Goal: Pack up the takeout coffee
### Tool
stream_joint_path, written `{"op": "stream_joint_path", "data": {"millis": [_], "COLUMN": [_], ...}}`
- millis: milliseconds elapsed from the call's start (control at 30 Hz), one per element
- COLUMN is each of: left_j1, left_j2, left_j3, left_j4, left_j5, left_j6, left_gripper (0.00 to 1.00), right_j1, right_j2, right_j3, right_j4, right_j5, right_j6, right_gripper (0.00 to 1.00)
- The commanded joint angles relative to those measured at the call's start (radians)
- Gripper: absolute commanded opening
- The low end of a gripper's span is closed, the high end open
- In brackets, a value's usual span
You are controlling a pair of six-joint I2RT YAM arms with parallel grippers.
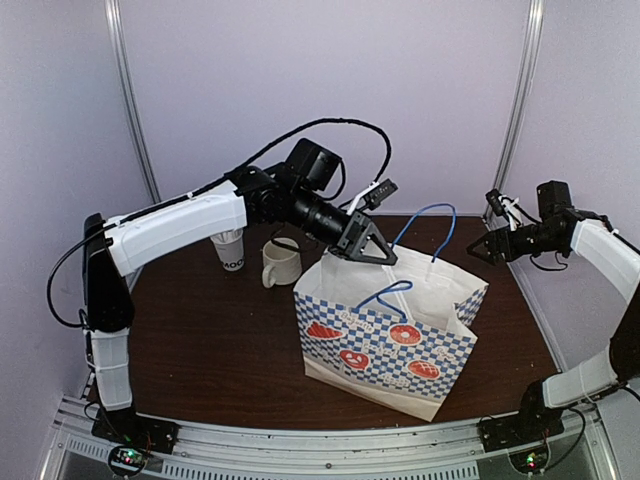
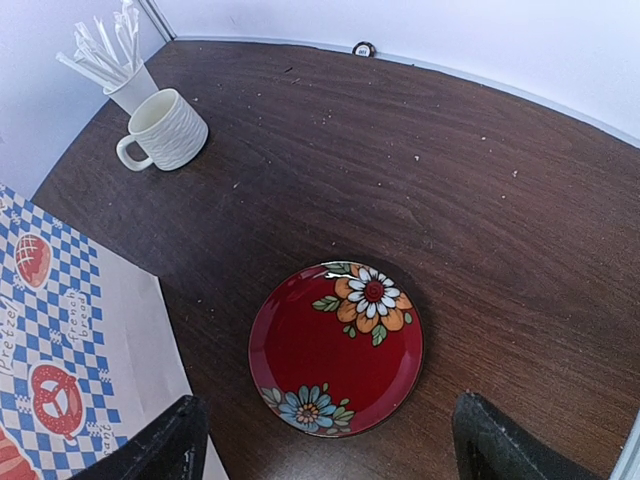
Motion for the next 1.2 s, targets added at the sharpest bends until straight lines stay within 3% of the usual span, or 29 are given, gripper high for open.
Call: {"op": "stream_joint_path", "data": {"millis": [0,33,133,200,433,600,633,733,833,933,1067,1167], "left_j1": [0.002,0.002,0.001,0.001,0.023,0.110,0.133,0.193,0.233,0.264,0.277,0.321], "left_j2": [0.022,0.032,0.046,0.036,-0.080,-0.172,-0.193,-0.270,-0.356,-0.431,-0.488,-0.503], "left_j3": [0.077,0.088,0.134,0.165,0.221,0.195,0.179,0.119,0.020,-0.128,-0.307,-0.369], "left_j4": [-0.012,-0.025,-0.098,-0.164,-0.314,-0.376,-0.376,-0.357,-0.289,-0.168,0.001,0.032], "left_j5": [-0.023,-0.020,-0.026,-0.048,-0.280,-0.440,-0.479,-0.614,-0.761,-0.973,-1.212,-1.244], "left_j6": [-0.008,-0.003,0.044,0.097,0.307,0.385,0.394,0.420,0.459,0.468,0.473,0.366], "left_gripper": [0.00,0.00,0.33,0.49,0.74,0.82,0.83,0.89,0.97,0.97,0.98,0.97], "right_j1": [-0.003,-0.003,-0.003,-0.003,-0.003,-0.003,-0.003,-0.005,-0.005,-0.004,-0.004,-0.004], "right_j2": [-0.004,-0.003,0.007,0.014,-0.002,0.004,0.005,0.000,-0.018,-0.028,-0.049,-0.066], "right_j3": [0.007,0.005,0.008,0.019,0.136,0.318,0.355,0.430,0.428,0.432,0.462,0.466], "right_j4": [-0.007,-0.006,-0.008,-0.019,-0.098,-0.208,-0.218,-0.185,-0.101,-0.057,-0.070,-0.077], "right_j5": [-0.002,-0.003,-0.007,-0.003,0.025,0.085,0.112,0.259,0.405,0.492,0.496,0.469], "right_j6": [-0.009,-0.010,-0.009,-0.010,0.006,-0.019,-0.012,0.089,0.198,0.259,0.308,0.304], "right_gripper": [0.88,0.88,0.88,0.88,0.90,0.93,0.98,0.99,0.99,1.00,1.00,0.99]}}
